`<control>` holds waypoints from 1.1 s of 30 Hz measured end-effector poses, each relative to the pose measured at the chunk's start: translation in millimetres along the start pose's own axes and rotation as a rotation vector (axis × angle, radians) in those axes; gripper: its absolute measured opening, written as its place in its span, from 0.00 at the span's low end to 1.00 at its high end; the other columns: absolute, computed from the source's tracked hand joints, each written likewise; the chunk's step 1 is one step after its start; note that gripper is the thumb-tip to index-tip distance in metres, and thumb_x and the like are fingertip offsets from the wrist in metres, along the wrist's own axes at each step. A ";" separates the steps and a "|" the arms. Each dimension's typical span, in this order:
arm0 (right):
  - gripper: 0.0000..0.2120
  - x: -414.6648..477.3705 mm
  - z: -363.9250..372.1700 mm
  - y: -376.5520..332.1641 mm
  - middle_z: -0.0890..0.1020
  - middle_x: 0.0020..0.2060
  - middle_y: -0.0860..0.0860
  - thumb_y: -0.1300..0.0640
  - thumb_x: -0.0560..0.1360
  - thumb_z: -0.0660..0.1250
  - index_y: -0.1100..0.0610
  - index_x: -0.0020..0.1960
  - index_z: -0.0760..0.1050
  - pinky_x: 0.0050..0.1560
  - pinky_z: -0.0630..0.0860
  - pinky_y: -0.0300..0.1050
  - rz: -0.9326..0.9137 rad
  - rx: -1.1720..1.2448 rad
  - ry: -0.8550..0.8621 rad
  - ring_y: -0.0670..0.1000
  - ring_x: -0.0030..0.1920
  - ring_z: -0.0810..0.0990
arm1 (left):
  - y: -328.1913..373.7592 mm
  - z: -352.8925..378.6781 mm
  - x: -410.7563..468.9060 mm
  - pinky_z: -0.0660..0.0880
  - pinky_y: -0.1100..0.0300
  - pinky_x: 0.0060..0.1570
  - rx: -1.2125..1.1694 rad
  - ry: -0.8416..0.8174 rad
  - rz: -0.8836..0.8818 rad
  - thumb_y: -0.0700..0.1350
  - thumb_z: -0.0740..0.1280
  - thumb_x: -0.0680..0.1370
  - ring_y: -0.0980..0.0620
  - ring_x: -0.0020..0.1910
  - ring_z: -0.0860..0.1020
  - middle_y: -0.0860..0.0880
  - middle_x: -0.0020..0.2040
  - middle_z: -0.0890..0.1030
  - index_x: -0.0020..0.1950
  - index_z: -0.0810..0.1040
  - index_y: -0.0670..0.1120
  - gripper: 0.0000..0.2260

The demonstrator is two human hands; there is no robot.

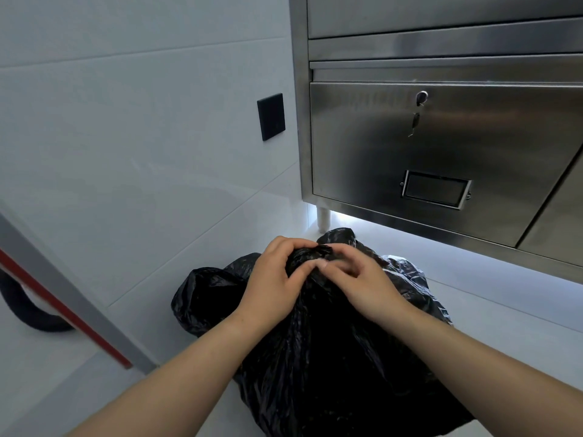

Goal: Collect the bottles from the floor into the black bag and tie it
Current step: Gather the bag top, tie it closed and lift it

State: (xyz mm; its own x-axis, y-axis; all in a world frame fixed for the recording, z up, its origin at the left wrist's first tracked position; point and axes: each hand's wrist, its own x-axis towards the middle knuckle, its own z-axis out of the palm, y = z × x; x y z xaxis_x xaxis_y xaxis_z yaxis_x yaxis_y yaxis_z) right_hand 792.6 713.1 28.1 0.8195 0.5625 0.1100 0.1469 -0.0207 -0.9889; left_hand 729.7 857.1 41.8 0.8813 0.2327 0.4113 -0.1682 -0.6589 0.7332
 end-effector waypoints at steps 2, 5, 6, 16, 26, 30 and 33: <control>0.20 -2.9 2.8 2.8 0.85 0.44 0.45 0.46 0.65 0.74 0.43 0.55 0.74 0.53 0.76 0.42 -0.010 -0.077 -0.064 0.44 0.47 0.83 | -2.9 -3.7 2.2 0.68 0.74 0.53 -0.040 0.013 -0.047 0.43 0.69 0.74 0.64 0.52 0.75 0.56 0.49 0.78 0.53 0.79 0.53 0.09; 0.28 -1.3 7.0 3.5 0.83 0.45 0.42 0.45 0.59 0.77 0.41 0.56 0.70 0.53 0.74 0.38 -0.031 -0.276 0.029 0.38 0.48 0.80 | -5.2 -6.5 3.3 0.70 0.71 0.54 -0.073 0.016 -0.083 0.44 0.70 0.74 0.64 0.51 0.76 0.57 0.49 0.79 0.51 0.79 0.55 0.09; 0.29 -0.5 8.2 2.6 0.82 0.45 0.43 0.46 0.59 0.77 0.41 0.57 0.69 0.53 0.74 0.38 -0.046 -0.320 0.071 0.39 0.48 0.79 | -5.6 -6.4 3.5 0.70 0.71 0.54 -0.078 0.019 -0.093 0.44 0.70 0.74 0.65 0.51 0.76 0.57 0.49 0.79 0.50 0.79 0.56 0.08; 0.20 0.4 11.2 -1.3 0.80 0.48 0.40 0.50 0.66 0.75 0.47 0.57 0.77 0.56 0.71 0.47 -0.282 -0.609 0.227 0.46 0.51 0.75 | -5.1 -4.7 5.0 0.74 0.64 0.56 -0.149 0.001 -0.136 0.43 0.71 0.73 0.62 0.50 0.79 0.55 0.48 0.81 0.50 0.81 0.54 0.08; 0.06 10.9 -3.5 -6.9 0.78 0.39 0.48 0.54 0.68 0.74 0.53 0.44 0.81 0.44 0.69 0.32 -0.249 -0.495 0.043 0.46 0.42 0.76 | -8.2 -11.2 6.1 0.73 0.66 0.55 -0.183 -0.078 -0.110 0.41 0.71 0.73 0.61 0.50 0.79 0.54 0.47 0.81 0.49 0.82 0.54 0.09; 0.03 9.3 -3.8 -7.7 0.82 0.37 0.46 0.56 0.70 0.72 0.51 0.40 0.79 0.44 0.72 0.33 -0.168 -0.305 0.017 0.42 0.40 0.79 | -6.5 -9.7 8.2 0.71 0.71 0.53 -0.202 -0.084 -0.082 0.40 0.70 0.73 0.62 0.50 0.78 0.55 0.47 0.81 0.49 0.82 0.53 0.09; 0.04 7.7 0.5 -7.0 0.83 0.34 0.44 0.60 0.71 0.71 0.52 0.42 0.78 0.42 0.74 0.33 -0.130 -0.143 0.050 0.41 0.37 0.80 | -5.7 -8.3 10.2 0.71 0.72 0.52 -0.202 -0.074 -0.066 0.40 0.70 0.73 0.62 0.49 0.78 0.55 0.47 0.81 0.49 0.82 0.53 0.09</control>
State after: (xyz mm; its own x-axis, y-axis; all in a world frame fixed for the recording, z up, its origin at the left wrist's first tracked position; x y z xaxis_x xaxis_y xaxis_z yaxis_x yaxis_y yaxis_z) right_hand 797.7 718.0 35.8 0.8144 0.5266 0.2440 0.3274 -0.0698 -0.9423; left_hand 736.0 869.1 46.3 0.9219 0.2127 0.3237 -0.1877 -0.4859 0.8536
